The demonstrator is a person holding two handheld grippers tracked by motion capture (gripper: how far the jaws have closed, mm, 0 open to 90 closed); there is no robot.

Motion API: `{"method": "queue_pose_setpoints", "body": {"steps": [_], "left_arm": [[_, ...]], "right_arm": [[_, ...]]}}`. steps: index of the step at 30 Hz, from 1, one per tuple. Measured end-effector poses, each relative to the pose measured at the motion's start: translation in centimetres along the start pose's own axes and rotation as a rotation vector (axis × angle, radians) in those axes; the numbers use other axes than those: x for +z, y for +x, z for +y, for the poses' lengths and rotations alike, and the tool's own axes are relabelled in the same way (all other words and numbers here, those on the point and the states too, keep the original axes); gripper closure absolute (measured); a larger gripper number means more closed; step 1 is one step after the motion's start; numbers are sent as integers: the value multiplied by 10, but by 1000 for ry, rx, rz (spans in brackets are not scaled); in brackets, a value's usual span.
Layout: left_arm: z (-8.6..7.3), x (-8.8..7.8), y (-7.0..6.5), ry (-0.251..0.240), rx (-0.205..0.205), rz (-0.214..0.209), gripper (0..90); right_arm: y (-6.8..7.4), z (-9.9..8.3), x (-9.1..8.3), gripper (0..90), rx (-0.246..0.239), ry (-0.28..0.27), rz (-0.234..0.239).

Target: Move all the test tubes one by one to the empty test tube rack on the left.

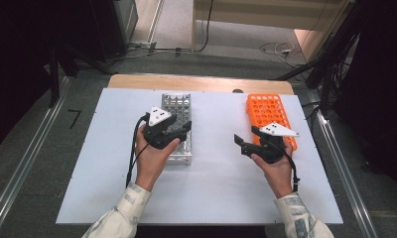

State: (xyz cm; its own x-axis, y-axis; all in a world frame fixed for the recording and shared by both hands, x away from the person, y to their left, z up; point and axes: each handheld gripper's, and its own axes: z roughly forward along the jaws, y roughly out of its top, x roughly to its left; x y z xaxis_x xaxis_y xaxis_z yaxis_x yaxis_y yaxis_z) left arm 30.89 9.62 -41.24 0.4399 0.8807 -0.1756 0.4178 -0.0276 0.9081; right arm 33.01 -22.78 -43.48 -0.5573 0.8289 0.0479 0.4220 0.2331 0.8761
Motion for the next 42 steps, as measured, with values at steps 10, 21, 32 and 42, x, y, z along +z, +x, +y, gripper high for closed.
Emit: {"method": "queue_pose_setpoints", "body": {"steps": [10,21,32,42], "left_arm": [[-2,-6,5,-20,-4,12,386],[-6,-10,8,-24,-4,11,354],[-9,-14,10,-24,-11,7,356],[-12,-15,13,-18,-11,4,358]], "right_arm": [[-34,6,-3,249,36,-19,-106],[-64,13,9,344,52,-16,-177],[-80,17,36,486,33,49,-232],[-86,21,54,591,12,84,-261]]}}
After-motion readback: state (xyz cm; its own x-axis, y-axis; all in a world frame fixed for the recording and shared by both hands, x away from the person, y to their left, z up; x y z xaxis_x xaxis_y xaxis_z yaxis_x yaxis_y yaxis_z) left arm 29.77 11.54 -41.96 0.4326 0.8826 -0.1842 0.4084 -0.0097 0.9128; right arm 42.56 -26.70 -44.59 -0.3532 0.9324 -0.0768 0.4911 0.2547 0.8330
